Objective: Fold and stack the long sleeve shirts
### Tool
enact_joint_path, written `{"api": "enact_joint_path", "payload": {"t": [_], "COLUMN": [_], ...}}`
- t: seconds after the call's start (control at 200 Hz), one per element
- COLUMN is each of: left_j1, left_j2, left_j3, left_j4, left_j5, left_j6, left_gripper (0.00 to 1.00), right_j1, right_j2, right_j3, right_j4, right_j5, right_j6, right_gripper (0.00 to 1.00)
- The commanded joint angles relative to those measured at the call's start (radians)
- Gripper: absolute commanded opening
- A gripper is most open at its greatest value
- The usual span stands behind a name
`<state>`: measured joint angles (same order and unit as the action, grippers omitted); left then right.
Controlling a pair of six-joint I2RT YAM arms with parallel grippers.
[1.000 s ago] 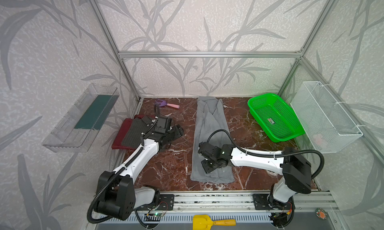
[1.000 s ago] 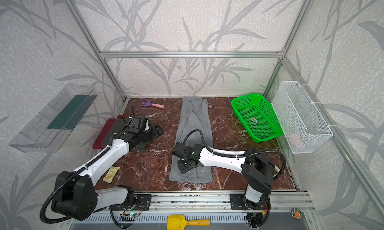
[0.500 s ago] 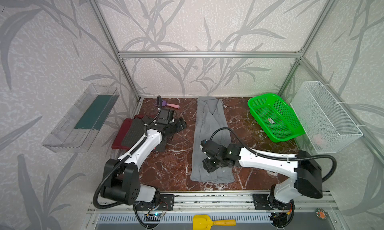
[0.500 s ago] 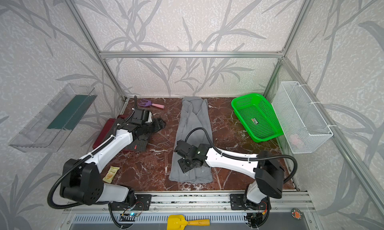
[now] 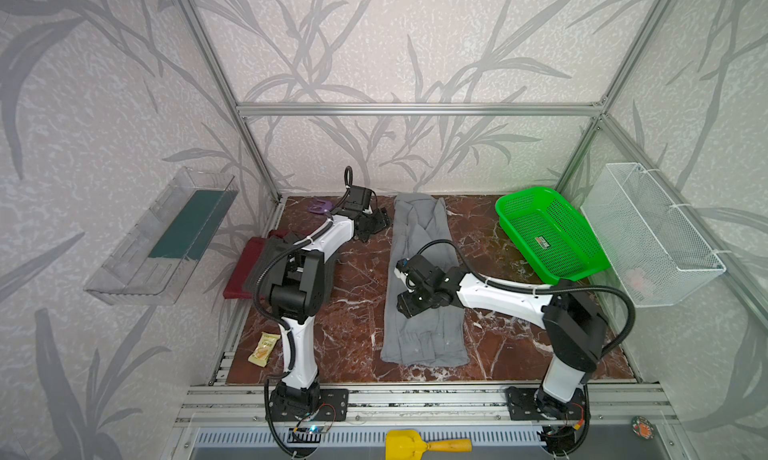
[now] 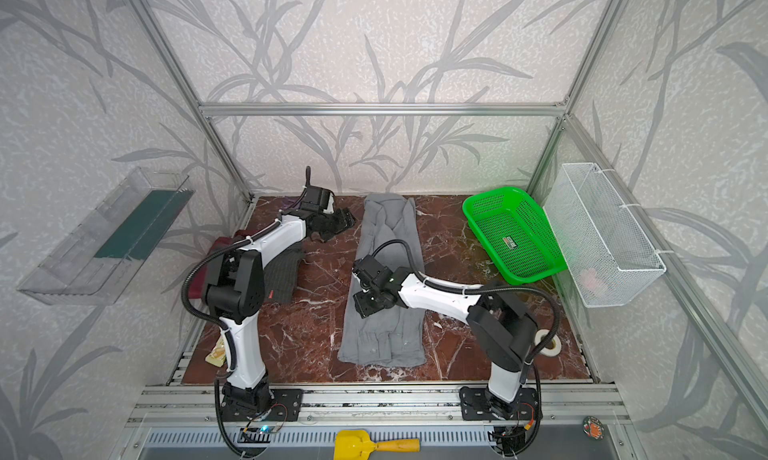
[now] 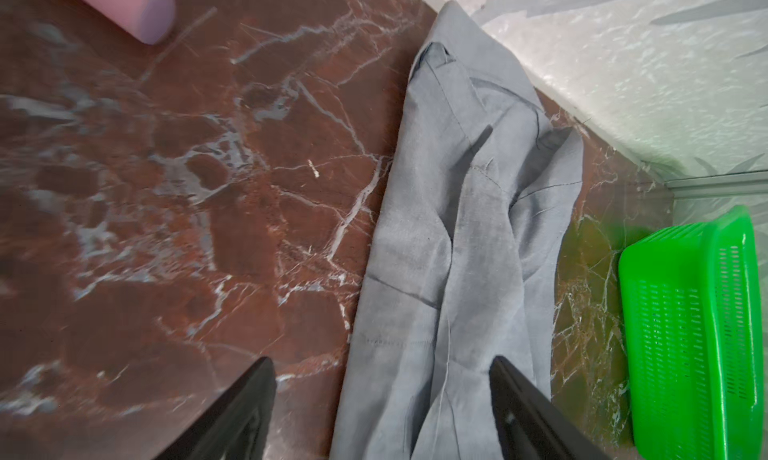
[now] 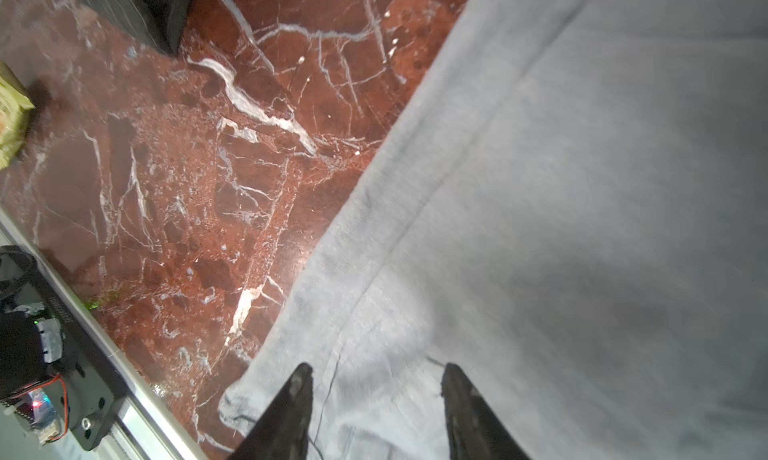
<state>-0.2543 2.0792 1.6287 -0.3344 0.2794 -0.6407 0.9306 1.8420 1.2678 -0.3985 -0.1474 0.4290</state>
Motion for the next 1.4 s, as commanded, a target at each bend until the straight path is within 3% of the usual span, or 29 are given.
{"api": "enact_joint_path", "payload": {"t": [0.0, 0.11, 0.35, 0.6, 1.02, 1.185, 1.395], "left_j1": [-0.025, -0.050, -0.073, -0.088, -0.079, -0.077, -0.078], "left_j2": [0.077, 0.177, 0.354, 0.502, 0.519, 0.517, 0.327], "left_j3": [0.121, 0.238, 0.455, 0.649, 0.686, 0.725, 0.595], "left_j4": [-0.002, -0.032, -0.072, -0.171, -0.220, -0.246, -0.171], "left_j5": [0.020, 0.023, 0.039, -0.003, -0.070, -0.083, -0.124], "left_j6": [0.036, 0.070, 0.050, 0.053, 0.151, 0.198, 0.188], "left_gripper": [0.80, 0.79, 0.77, 0.76, 0.77, 0.77, 0.77], "right_j1": [0.005, 0.009, 0.031, 0.083, 0.165, 0.166, 0.128], "right_j2": [0.073, 0.106, 0.171, 0.102, -0.059, -0.079, -0.124], "right_j3": [0.079, 0.054, 0.036, -0.111, -0.325, -0.328, -0.266], "right_j4": [-0.011, 0.063, 0.035, 0.080, 0.147, 0.148, 0.076], "right_j5": [-0.037, -0.066, -0.085, -0.101, -0.116, -0.111, -0.102], "right_j6": [-0.037, -0.009, 0.038, 0.128, 0.185, 0.171, 0.119], "right_gripper": [0.49, 0.46, 0.40, 0.38, 0.38, 0.38, 0.38]}}
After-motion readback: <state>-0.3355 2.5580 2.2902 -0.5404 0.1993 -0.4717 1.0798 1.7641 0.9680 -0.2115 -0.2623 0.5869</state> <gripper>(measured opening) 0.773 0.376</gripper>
